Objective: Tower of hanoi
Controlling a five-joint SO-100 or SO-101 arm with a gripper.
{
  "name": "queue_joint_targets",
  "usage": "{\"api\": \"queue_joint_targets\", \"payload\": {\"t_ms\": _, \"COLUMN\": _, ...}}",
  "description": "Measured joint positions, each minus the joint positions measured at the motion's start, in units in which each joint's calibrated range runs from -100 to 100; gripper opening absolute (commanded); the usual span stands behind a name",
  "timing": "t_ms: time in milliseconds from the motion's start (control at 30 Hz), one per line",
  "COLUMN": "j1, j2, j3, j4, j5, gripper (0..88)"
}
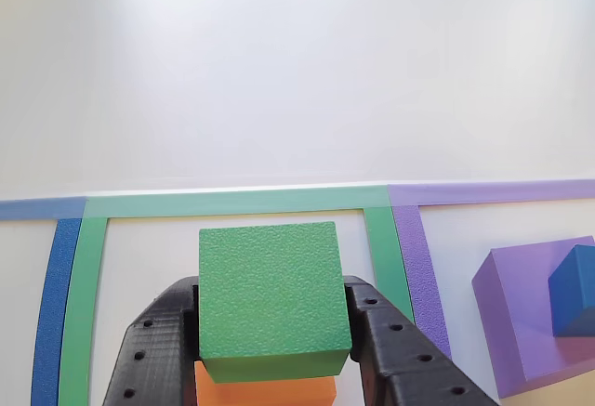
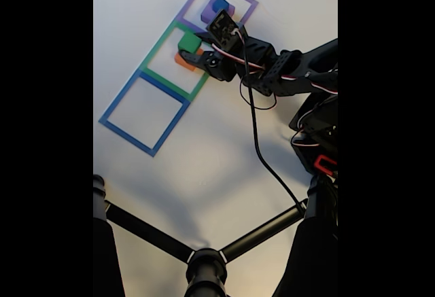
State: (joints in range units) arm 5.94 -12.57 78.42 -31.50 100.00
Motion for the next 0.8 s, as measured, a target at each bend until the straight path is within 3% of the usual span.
{"api": "queue_joint_targets", "payload": {"t_ms": 533, "j1": 0.0, "j2": 8.24, "j3": -1.98, "j4": -5.26, "j5": 0.0, "gripper": 8.8}}
{"api": "queue_joint_targets", "payload": {"t_ms": 800, "j1": -1.5, "j2": 8.32, "j3": -2.06, "j4": -5.9, "j5": 0.0, "gripper": 15.4}}
